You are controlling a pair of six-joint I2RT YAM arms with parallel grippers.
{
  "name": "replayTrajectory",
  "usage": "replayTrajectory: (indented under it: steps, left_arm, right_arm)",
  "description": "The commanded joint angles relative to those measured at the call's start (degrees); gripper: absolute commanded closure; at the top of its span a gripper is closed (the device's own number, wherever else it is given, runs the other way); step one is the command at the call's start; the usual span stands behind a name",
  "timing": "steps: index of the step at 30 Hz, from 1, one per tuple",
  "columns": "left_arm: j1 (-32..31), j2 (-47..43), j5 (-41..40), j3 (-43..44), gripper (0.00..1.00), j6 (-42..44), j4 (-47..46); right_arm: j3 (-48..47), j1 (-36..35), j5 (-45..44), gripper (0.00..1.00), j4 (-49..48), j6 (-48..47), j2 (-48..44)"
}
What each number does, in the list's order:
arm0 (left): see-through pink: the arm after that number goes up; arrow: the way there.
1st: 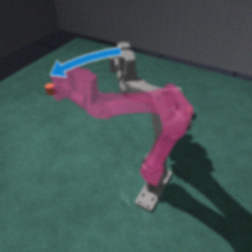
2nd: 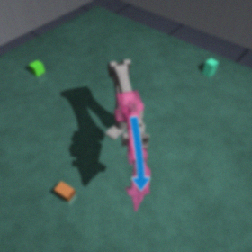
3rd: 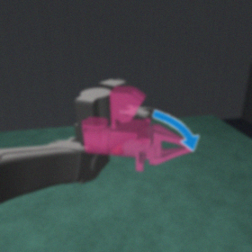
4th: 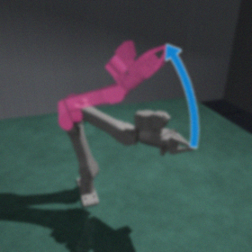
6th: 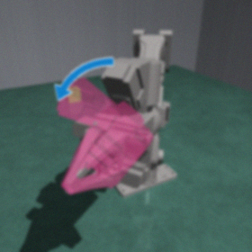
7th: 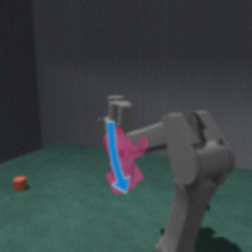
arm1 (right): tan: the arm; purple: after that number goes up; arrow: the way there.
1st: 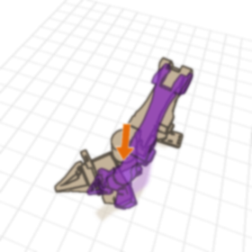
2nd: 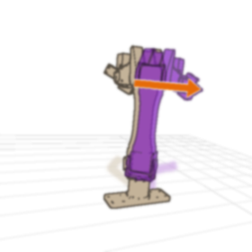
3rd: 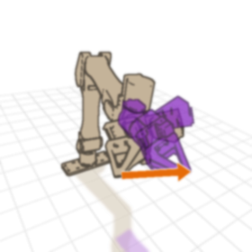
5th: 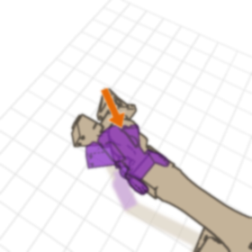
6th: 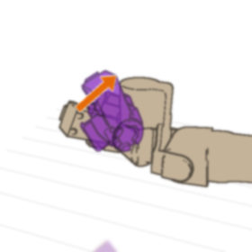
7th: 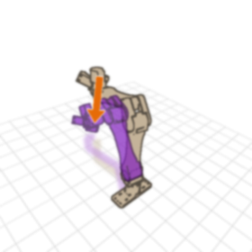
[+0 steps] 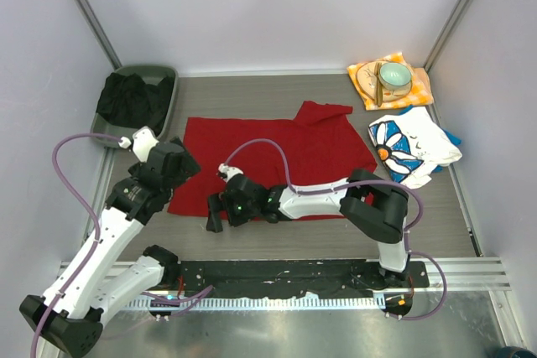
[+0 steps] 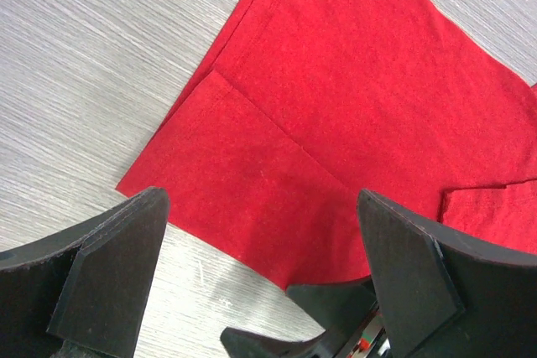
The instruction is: Fold and stack the t-shirts
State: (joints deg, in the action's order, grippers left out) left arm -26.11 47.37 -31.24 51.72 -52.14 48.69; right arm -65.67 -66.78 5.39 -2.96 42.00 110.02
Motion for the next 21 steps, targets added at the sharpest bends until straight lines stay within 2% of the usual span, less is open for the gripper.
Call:
replayTrajectory:
  steps: [1, 10, 12, 18, 21]
  left_arm:
    - [0.36, -1.05, -0.66, -0.57, 0.0, -0.42, -1.05]
    - [0.36, -1.5, -0.13, -0.57, 0.0, -0.51, -1.22]
    - [0.44, -1.5, -0.04, -0.66, 0.0, -0.59, -1.31]
    - [0.44, -1.5, -0.22, -0.22, 0.0, -0.33, -1.05]
    - [0.44, -1.23, -0.22, -0.13, 0.0, -0.16, -1.05]
  right_arm:
    - [2.3, -3.78, -1.34, 0.0, 2.43, -1.92, -1.47]
    - [5.02, -9.77, -5.12, 0.0, 4.72, -1.3, -4.72]
    - [4.85, -9.94, -8.63, 0.01, 4.81, -1.74, -6.48]
    - [-0.41, -9.94, -18.64, 0.0, 7.53, -6.48, -7.36]
    - [-3.66, -9.68, -20.15, 0.0, 7.97, -8.5, -5.26]
